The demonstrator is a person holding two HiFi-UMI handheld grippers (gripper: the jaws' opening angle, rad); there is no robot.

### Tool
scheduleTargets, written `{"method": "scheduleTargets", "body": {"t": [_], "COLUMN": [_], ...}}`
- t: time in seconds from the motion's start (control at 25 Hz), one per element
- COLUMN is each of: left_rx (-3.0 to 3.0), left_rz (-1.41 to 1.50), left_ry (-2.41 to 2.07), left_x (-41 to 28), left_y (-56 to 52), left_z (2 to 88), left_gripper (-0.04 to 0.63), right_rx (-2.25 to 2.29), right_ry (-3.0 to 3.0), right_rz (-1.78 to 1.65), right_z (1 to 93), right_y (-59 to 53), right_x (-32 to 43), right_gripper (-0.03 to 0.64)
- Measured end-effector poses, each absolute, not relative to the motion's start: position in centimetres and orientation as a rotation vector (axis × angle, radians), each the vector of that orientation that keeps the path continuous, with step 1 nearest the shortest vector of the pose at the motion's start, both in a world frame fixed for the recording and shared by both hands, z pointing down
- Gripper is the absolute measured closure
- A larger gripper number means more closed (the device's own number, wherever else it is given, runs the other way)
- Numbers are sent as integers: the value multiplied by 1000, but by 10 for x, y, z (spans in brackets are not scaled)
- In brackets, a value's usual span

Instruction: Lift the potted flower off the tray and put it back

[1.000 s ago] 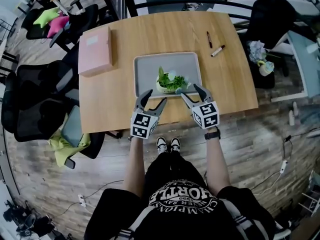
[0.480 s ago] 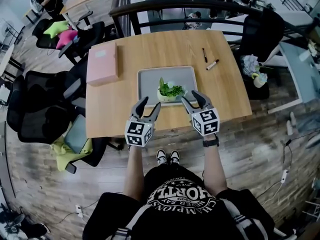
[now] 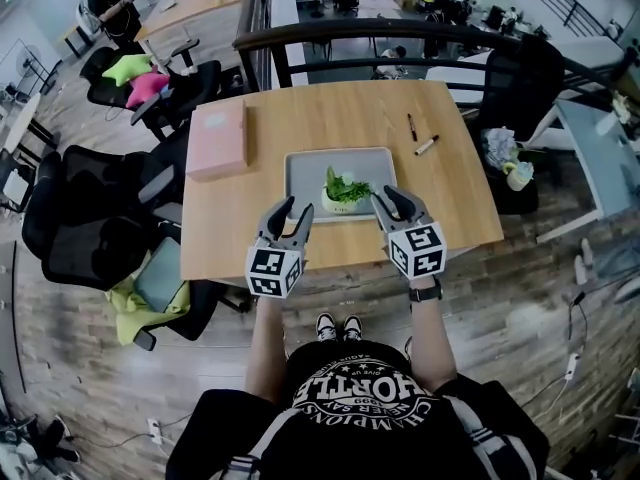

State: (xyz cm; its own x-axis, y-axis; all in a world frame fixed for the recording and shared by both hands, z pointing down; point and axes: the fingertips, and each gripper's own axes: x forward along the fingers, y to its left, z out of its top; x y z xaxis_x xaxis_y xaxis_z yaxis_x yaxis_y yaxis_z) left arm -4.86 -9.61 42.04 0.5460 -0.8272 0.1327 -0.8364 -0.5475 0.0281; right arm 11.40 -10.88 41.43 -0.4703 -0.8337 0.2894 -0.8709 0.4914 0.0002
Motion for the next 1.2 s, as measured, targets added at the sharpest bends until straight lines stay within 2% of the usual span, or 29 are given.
{"method": "scheduleTargets", "body": {"t": [0.24, 0.64, 1.2], "left_rx": [2693, 2680, 2658], "left_rz": [120, 88, 24], "left_ry": [-1494, -1524, -1561], "left_x": [-59, -65, -66], "left_y": [-91, -92, -91], "left_z": [403, 388, 376], "left_gripper": [454, 552, 577], "right_rx": [1484, 1540, 1608], "right_ry": [-2529, -2554, -2545], "right_rz": [200, 181, 192], "right_z": [397, 381, 373], "right_y": [-102, -98, -97], "right_x": [107, 102, 112], "right_gripper": [506, 580, 597]}}
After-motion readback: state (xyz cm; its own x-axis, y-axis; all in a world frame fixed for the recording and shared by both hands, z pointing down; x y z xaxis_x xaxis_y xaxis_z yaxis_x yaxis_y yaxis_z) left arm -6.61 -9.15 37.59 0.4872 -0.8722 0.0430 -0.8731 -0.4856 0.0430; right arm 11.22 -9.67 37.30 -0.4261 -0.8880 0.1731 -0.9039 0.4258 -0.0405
